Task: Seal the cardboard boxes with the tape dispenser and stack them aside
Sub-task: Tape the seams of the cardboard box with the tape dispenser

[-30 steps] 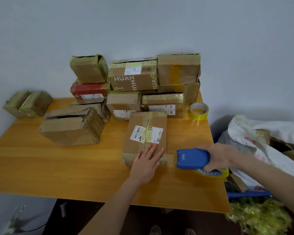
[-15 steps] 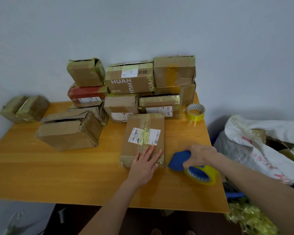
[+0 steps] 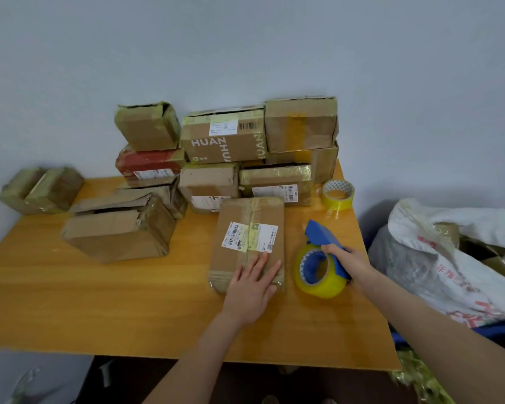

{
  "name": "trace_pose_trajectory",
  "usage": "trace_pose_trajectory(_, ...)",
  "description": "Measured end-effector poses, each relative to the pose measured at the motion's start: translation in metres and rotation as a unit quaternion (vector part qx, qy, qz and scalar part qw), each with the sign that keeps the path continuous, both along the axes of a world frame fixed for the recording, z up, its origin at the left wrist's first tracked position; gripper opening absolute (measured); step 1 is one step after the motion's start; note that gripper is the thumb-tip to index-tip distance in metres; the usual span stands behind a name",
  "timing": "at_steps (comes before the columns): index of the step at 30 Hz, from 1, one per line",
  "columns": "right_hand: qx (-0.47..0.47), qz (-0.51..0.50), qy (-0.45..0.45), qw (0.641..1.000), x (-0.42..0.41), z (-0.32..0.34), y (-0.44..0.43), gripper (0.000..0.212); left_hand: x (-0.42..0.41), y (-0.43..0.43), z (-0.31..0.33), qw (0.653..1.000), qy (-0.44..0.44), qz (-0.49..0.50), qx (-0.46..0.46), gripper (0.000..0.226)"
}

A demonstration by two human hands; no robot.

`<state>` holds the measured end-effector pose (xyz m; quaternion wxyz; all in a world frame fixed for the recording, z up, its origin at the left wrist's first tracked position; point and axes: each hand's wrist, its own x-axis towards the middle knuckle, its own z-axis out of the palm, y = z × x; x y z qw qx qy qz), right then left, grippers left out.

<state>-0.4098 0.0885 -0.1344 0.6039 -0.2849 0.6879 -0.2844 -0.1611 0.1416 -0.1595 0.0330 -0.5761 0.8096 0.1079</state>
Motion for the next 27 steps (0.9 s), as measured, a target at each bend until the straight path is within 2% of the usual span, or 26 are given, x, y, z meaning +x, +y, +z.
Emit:
trace_pose_trajectory(3, 0.037, -0.032, -0.059, 0.997, 0.005, -0.009, 0.006, 0.042, 0.0, 0.0, -0.001, 1.0, 0.002, -0.005, -0.002, 0.053)
trace_pose_trajectory(5, 0.05, -0.034, -0.052, 0.997, 0.008, -0.012, 0.006, 0.045, -0.001, 0.0, -0.001, 1.0, 0.004, -0.004, -0.003, 0.053)
trace_pose_trajectory(8, 0.03, 0.036, 0.057, 0.997, 0.009, -0.014, 0.005, 0.051, 0.0, 0.001, -0.001, 1.0, 0.009, -0.003, 0.005, 0.052)
trace_pose_trajectory(10, -0.009, 0.106, 0.137, 0.985, 0.009, -0.011, 0.006, 0.053, -0.001, 0.0, 0.001, 1.0, 0.016, -0.004, 0.01, 0.054)
trace_pose_trajectory(12, -0.053, 0.175, 0.252, 0.95, 0.013, -0.005, 0.008, 0.058, -0.001, 0.0, 0.004, 0.999, 0.046, 0.002, 0.019, 0.055)
trace_pose_trajectory(14, -0.134, 0.193, 0.369, 0.899, 0.026, 0.005, 0.013, 0.059, 0.003, 0.004, 0.007, 0.995, 0.098, 0.032, 0.009, 0.055)
trace_pose_trajectory(16, -0.239, 0.223, 0.411, 0.851, 0.052, 0.014, 0.024, 0.056, 0.009, 0.01, 0.01, 0.989, 0.13, 0.069, -0.034, 0.054)
trace_pose_trajectory(18, -0.308, 0.302, 0.422, 0.797, 0.084, 0.017, 0.038, 0.055, 0.017, 0.018, 0.009, 0.985, 0.125, 0.079, -0.084, 0.053)
trace_pose_trajectory(20, -0.322, 0.396, 0.431, 0.744, 0.114, 0.009, 0.05, 0.057, 0.027, 0.024, 0.008, 0.985, 0.108, 0.085, -0.105, 0.054)
trace_pose_trajectory(24, -0.272, 0.496, 0.487, 0.665, 0.13, -0.014, 0.061, 0.067, 0.044, 0.027, -0.005, 0.996, 0.017, 0.075, -0.039, 0.054)
trace_pose_trajectory(25, -0.269, 0.502, 0.499, 0.653, 0.129, -0.017, 0.061, 0.069, 0.046, 0.025, -0.008, 0.997, 0.013, 0.07, -0.037, 0.055)
trace_pose_trajectory(27, -0.268, 0.506, 0.486, 0.66, 0.127, -0.017, 0.059, 0.07, 0.047, 0.022, -0.008, 0.996, 0.045, 0.066, -0.04, 0.054)
